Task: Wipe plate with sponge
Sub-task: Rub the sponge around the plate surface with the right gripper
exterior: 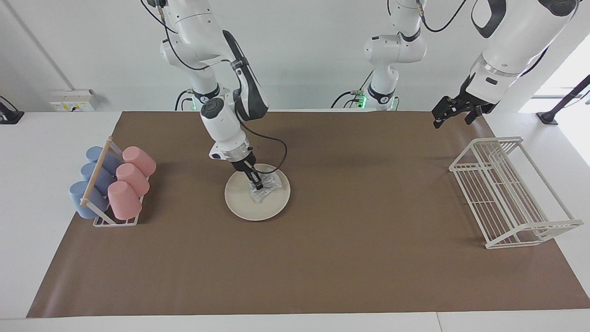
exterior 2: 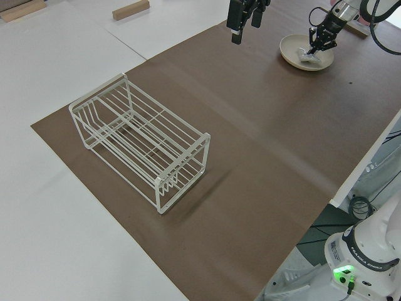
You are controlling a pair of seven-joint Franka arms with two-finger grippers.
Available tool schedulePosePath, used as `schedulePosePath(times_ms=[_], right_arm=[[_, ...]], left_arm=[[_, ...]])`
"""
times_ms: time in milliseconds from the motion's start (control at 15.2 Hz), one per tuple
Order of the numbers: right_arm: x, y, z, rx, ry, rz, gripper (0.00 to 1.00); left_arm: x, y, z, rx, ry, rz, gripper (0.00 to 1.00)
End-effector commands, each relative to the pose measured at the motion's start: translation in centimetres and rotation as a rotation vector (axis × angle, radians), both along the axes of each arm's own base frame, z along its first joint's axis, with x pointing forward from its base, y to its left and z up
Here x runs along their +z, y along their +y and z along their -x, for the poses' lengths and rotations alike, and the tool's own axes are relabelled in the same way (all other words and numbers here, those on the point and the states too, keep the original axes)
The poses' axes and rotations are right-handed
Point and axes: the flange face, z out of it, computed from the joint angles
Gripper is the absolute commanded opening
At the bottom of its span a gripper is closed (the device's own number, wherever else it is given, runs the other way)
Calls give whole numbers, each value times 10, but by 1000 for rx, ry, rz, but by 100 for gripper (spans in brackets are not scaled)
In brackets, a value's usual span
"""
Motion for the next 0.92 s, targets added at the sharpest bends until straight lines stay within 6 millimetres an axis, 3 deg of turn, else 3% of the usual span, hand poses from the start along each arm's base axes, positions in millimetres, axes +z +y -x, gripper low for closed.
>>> schedulePosePath(times_ms=[0,198,330,527,725,857], right_arm=[[-6,-3,7,-34,15,-5,0],[6,0,-1,-50,3,-21,0],[31,1,-6,-67,19,-41,0],[101,3,-4,-79,85,-70,0],[187,-14,-4,-79,108,-53,0],[232,-20,-2,-95,118,-26,0]], left_arm=[[5,3,-2,10,-16,-14,100],[4,3,-1,10,-16,-14,100],[3,3,-1,10,-14,-13,100],[3,2,0,9,-13,-11,100],[2,4,0,10,-10,-12,100],[2,4,1,10,-7,-10,100]])
